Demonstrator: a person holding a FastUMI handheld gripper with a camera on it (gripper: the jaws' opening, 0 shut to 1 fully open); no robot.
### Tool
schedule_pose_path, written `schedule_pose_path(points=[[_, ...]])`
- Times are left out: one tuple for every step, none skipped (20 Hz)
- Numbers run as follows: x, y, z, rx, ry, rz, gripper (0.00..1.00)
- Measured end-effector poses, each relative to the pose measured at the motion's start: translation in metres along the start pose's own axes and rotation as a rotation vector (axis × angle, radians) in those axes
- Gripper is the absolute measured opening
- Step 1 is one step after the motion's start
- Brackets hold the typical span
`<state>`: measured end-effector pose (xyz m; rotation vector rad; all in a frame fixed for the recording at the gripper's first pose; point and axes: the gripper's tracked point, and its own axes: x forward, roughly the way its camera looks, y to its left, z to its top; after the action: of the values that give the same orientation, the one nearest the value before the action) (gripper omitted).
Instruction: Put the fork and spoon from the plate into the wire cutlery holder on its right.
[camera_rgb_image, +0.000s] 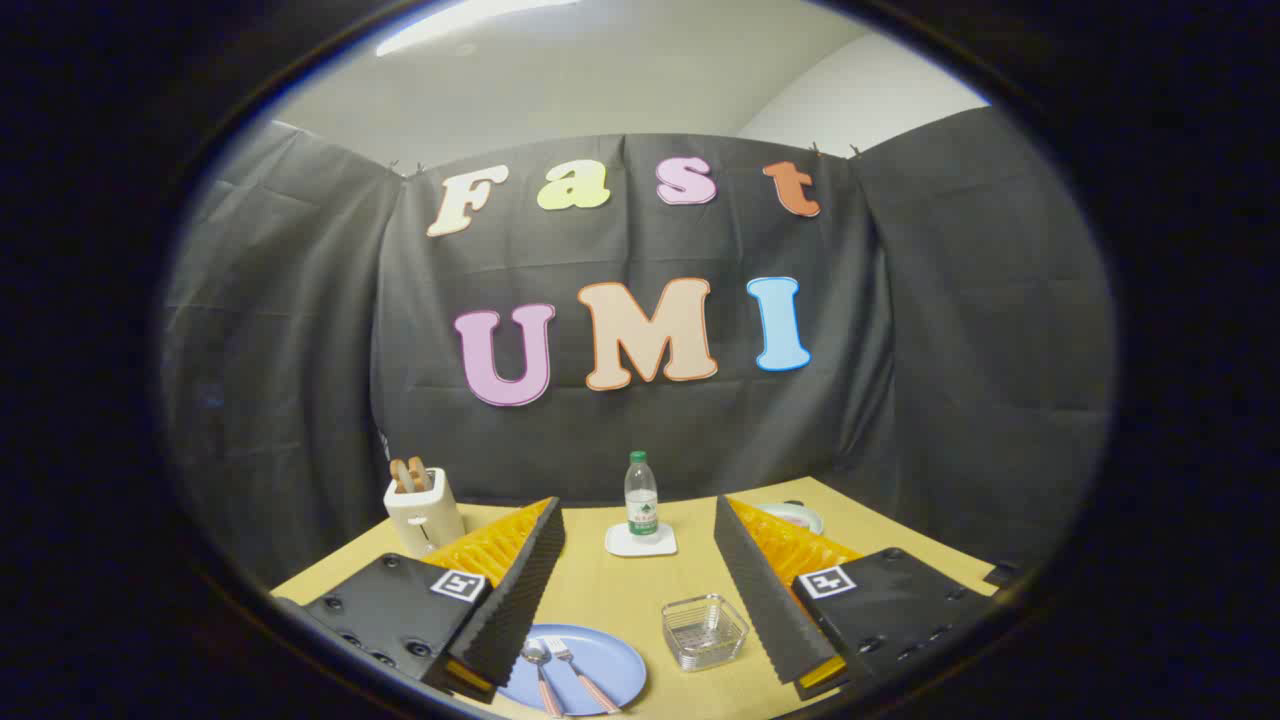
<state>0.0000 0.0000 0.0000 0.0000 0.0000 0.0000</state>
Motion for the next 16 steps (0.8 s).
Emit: schedule_pose_path(points=[[0.000, 0.002, -0.003, -0.001, 0.005, 0.000, 0.97], [0.000, 0.004, -0.005, -0.001, 0.011, 0.000, 0.97], [0.000, 0.006, -0.007, 0.000, 0.017, 0.001, 0.97], [-0.001, 0.008, -0.010, 0.001, 0.024, 0.002, 0.97], [-0.002, 0.010, -0.012, 0.001, 0.030, 0.002, 0.97], [-0.001, 0.012, -0.014, 0.003, 0.037, 0.001, 0.97], [-0.001, 0.014, -0.017, 0.007, 0.044, 0.000, 0.97], [-0.002, 0.015, -0.018, 0.009, 0.051, 0.001, 0.97], [-0.002, 0.017, -0.021, 0.010, 0.057, 0.001, 0.97], [-0.002, 0.019, -0.022, 0.009, 0.061, 0.000, 0.97], [-0.003, 0.021, -0.024, 0.007, 0.065, 0.000, 0.97], [-0.003, 0.022, -0.025, 0.004, 0.070, 0.000, 0.97], [-0.003, 0.024, -0.027, 0.001, 0.073, 0.000, 0.97], [-0.003, 0.026, -0.027, -0.001, 0.077, -0.001, 0.97], [-0.002, 0.027, -0.028, -0.004, 0.078, -0.002, 0.97], [-0.001, 0.028, -0.029, -0.009, 0.081, -0.004, 0.97]])
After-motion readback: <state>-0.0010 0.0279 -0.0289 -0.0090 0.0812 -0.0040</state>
